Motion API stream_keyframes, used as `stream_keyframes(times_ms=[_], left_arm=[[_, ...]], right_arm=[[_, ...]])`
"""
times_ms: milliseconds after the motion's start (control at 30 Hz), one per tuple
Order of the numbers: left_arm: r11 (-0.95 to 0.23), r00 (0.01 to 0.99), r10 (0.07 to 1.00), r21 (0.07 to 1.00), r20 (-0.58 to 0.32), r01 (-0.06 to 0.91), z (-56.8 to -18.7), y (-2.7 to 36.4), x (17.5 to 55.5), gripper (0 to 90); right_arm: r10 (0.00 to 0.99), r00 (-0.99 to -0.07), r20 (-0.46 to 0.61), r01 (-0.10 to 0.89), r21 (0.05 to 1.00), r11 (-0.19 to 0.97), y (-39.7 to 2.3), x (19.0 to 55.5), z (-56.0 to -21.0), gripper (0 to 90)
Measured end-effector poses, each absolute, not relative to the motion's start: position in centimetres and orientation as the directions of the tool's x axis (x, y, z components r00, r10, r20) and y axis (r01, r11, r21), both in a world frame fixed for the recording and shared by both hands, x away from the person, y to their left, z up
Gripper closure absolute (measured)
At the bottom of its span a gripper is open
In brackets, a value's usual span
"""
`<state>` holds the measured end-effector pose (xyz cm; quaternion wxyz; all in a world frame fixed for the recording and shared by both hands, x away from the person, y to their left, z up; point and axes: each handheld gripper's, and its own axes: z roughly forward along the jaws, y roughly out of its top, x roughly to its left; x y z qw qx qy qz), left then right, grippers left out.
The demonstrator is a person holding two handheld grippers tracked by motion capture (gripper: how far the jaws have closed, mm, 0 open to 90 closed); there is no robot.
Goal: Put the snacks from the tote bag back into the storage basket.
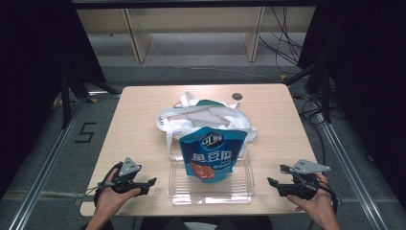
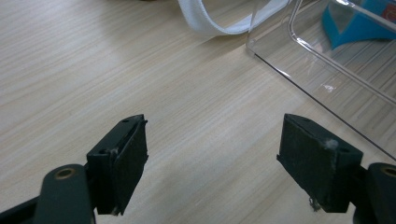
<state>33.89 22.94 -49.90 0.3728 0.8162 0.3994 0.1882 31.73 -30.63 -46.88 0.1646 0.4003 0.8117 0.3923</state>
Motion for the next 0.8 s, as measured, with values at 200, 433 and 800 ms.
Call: stream_keyframes(times_ms=[200, 433, 800], left_arm=[[-0.404, 0.611, 0.792, 0.759, 0.010, 0.511, -49.9, 22.9, 33.9, 23.0], [-0.404, 0.610, 0.792, 0.758, 0.011, 0.511, -49.9, 22.9, 33.9, 23.0], [-0.412, 0.612, 0.790, 0.755, 0.017, 0.511, -49.9, 22.9, 33.9, 23.0]], right_arm=[[0.794, -0.607, 0.036, 0.540, 0.752, 0.379, -31.5, 30.7, -47.9, 26.5], [0.795, -0.605, 0.039, 0.553, 0.739, 0.385, -32.0, 29.6, -49.0, 25.4], [0.799, -0.601, 0.006, 0.559, 0.718, 0.415, -32.0, 29.0, -49.5, 24.5]])
